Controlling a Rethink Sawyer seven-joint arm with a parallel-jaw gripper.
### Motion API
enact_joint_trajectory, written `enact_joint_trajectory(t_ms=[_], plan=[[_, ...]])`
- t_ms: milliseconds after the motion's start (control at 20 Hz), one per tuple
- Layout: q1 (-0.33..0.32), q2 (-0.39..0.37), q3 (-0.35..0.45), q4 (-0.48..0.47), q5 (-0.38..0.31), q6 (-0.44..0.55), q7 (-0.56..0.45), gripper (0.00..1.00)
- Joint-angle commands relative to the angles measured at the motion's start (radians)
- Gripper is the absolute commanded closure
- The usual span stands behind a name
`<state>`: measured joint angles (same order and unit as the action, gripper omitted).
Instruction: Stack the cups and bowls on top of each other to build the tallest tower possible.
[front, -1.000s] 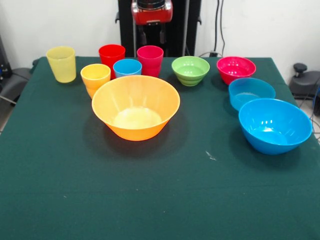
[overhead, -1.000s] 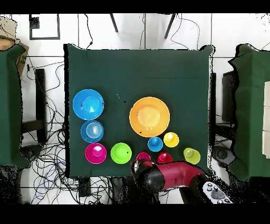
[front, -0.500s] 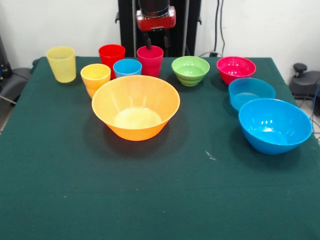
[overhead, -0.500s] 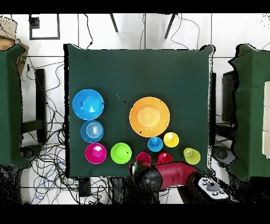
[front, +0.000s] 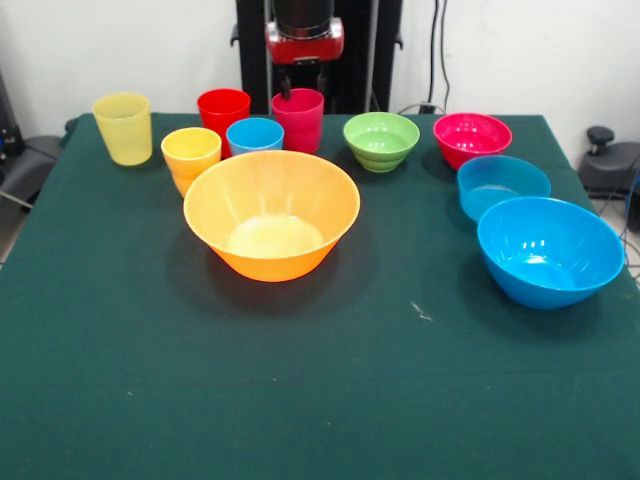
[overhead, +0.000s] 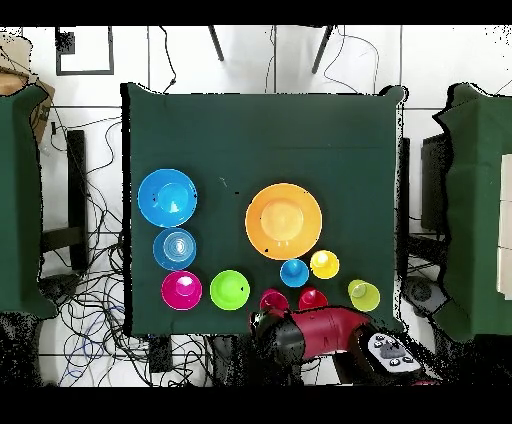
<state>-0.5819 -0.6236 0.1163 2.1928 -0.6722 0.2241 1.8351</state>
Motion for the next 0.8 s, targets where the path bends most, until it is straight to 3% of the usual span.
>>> enact_joint_trajectory(t_ms=[50,800], plan=[[0.074,0.017,-0.051,-0.152,-0.079,-0.068,0.076,0.00],[0.100,0.042,-0.087,-0.182,-0.082,-0.095,0.072,0.00]])
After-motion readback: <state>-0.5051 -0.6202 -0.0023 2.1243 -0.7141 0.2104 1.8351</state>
